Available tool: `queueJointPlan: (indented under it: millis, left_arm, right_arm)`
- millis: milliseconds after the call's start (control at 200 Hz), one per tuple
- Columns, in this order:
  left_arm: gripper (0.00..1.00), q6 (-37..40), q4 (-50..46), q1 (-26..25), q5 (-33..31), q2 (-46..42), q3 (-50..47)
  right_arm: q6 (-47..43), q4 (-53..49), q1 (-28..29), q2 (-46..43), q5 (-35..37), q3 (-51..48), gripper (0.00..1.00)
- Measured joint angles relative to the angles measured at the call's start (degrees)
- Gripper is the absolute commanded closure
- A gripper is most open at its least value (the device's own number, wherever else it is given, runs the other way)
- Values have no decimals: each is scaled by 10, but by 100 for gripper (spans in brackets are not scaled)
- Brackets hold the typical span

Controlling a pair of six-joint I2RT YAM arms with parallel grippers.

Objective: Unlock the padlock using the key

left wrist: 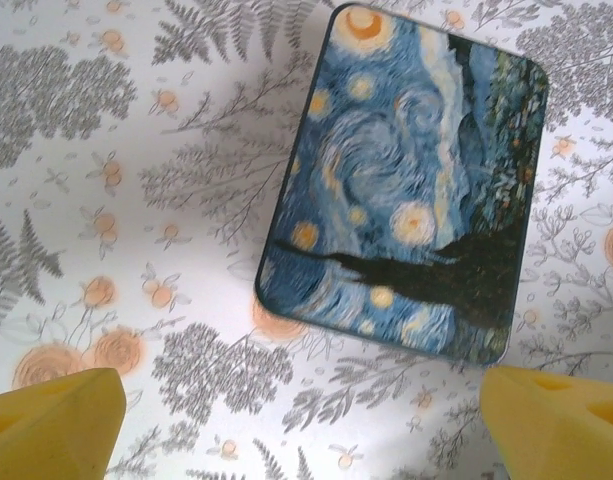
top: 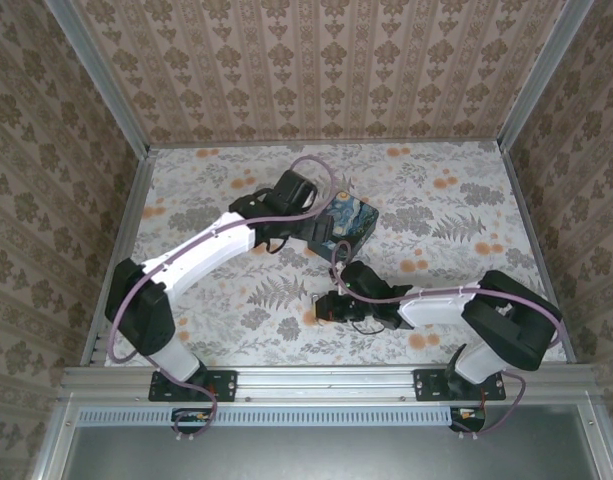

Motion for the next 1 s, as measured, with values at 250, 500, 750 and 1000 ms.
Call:
queueJointPlan:
  millis: [250, 500, 750, 1000]
  left_arm:
    - [0, -27, 10, 23, 0, -73, -76]
    - [0, -45, 20, 27, 1, -114, -113]
    - [0, -56, 25, 60, 0, -158, -144]
    - [0, -54, 55, 113, -33, -235, -198]
  right_arm:
    - [2, 10, -26, 25, 4, -7, 93]
    - [-2, 21, -85, -3, -13, -40, 49]
    - [-34, -109, -183, -176, -6, -71, 5]
    - [-115, -325, -297, -361, 42, 30, 1]
